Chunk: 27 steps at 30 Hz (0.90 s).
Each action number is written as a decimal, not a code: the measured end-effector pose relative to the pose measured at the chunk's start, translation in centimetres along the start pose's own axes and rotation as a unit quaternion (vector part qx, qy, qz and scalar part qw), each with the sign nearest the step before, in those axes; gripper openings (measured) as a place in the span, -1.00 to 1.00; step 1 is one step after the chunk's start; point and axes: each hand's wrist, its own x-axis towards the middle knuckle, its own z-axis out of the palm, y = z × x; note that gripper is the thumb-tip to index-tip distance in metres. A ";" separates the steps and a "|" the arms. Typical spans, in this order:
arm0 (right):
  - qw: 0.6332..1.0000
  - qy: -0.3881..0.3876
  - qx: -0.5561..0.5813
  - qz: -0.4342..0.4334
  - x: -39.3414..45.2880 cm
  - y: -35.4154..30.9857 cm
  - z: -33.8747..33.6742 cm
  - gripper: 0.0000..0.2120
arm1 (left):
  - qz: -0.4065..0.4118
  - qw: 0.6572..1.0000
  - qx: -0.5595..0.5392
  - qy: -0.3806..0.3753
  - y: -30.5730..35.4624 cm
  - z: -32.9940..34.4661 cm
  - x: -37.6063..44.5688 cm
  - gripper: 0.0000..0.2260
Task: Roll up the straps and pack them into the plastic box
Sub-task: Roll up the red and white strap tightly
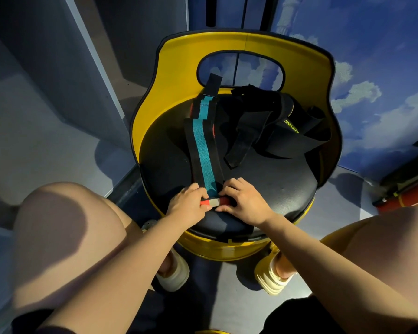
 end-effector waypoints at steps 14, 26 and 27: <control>0.980 -0.099 0.142 0.102 0.7 -0.6 -0.9 -0.72 | 0.025 0.991 -0.132 0.026 -1.3 0.4 0.0 -0.70; 0.919 -0.004 0.257 0.298 1.0 -1.6 -0.5 -0.70 | -0.091 0.967 -0.227 0.065 -0.5 0.8 0.7 -0.84; 0.915 -0.006 0.263 0.305 1.1 -1.7 -0.5 -0.70 | -0.094 0.966 -0.232 0.064 -0.4 0.7 0.7 -0.82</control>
